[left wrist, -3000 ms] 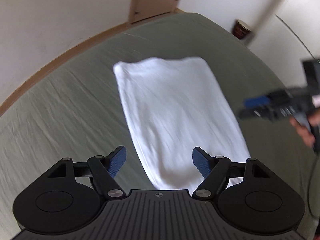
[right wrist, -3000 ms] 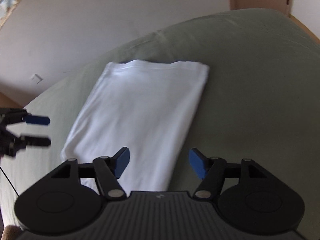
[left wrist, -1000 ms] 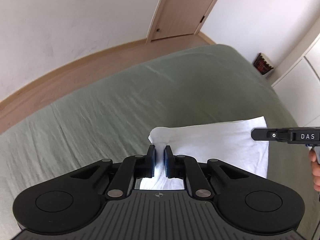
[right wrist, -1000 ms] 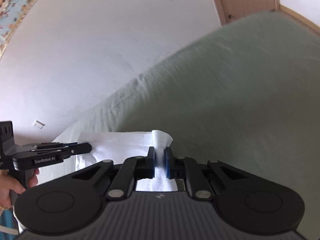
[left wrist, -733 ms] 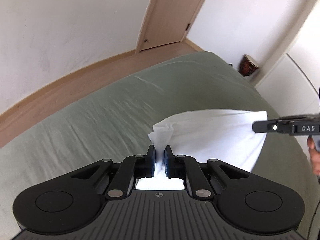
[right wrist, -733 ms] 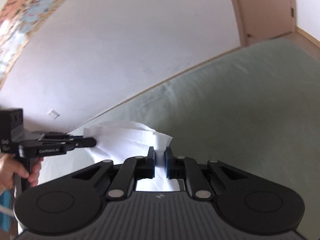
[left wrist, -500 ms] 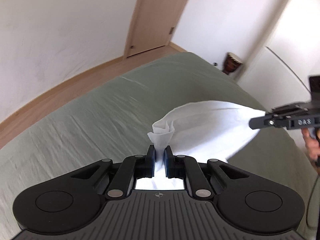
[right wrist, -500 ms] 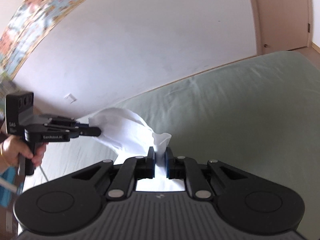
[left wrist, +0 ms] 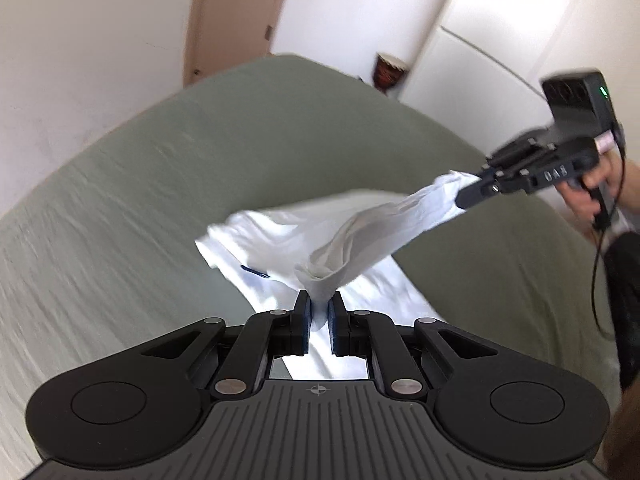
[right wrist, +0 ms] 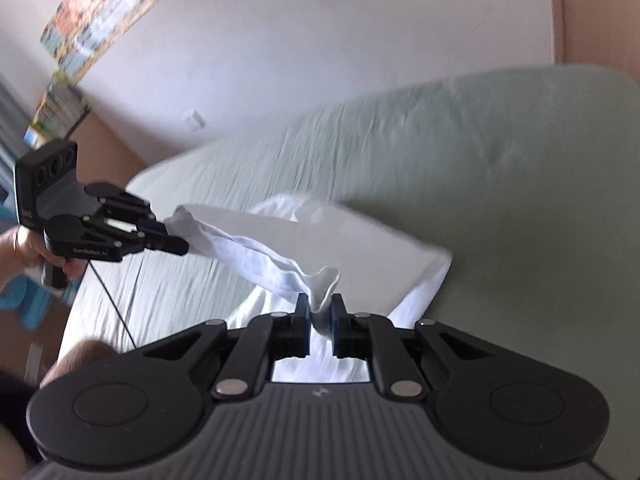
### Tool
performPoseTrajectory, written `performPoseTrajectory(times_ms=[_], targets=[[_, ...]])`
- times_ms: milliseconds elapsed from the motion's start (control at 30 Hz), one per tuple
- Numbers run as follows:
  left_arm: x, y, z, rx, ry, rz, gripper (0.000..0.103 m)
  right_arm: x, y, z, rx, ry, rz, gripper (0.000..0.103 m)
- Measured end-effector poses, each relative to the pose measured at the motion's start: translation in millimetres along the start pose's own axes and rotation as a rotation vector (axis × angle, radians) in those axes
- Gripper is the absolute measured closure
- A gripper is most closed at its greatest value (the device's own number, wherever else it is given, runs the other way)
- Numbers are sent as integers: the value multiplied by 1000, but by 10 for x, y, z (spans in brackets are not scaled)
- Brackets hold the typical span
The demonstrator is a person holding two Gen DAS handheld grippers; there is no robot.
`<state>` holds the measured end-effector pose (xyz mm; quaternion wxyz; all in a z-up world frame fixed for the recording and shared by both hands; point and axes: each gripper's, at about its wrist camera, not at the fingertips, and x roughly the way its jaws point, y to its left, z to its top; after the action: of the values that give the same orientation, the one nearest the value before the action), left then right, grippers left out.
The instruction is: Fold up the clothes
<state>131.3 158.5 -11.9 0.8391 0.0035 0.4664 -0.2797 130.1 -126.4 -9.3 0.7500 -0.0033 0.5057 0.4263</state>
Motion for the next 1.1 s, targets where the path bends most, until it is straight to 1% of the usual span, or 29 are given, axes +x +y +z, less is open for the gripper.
performPoseTrajectory(times_ms=[133,233,333,433,567,700,767,800,833,867,933,967,1000,1033,1067,1100], targets=[[8,-140,-215,19,19,-7,95,64,200,-282,-35,67,-5,94],[46,-210,-335,26,33,-11,95,37,315,-512,-56,94,-13,94],[154,-261,-469,30,66,-17,95,167,354,-666,-84,127,-29,94],[275,-270,-506,31,91,-23,95,245,356,-736,-102,148,-48,93],[487,-216,-587,38,137,-17,95,379,291,-748,-99,162,-57,93],[726,-160,-479,50,170,-2,95,527,277,-800,-112,194,-68,93],[792,-118,-482,48,179,1,94,590,269,-834,-118,204,-70,93],[787,-133,-568,47,182,2,94,617,258,-843,-117,206,-70,92],[837,-103,-589,44,193,6,94,626,260,-850,-118,210,-71,90],[838,-94,-598,40,197,8,93,622,266,-861,-120,214,-74,90],[897,-78,-608,42,229,14,92,616,275,-880,-125,226,-75,85],[858,-96,-635,48,241,15,89,618,274,-885,-127,237,-72,83],[788,-125,-707,54,252,15,88,618,270,-891,-131,259,-67,78],[780,-120,-704,63,262,14,88,615,265,-898,-135,290,-61,75],[775,-114,-698,71,273,14,87,609,265,-912,-141,310,-57,75],[769,-108,-691,79,284,13,86,576,259,-908,-145,312,-58,75]])
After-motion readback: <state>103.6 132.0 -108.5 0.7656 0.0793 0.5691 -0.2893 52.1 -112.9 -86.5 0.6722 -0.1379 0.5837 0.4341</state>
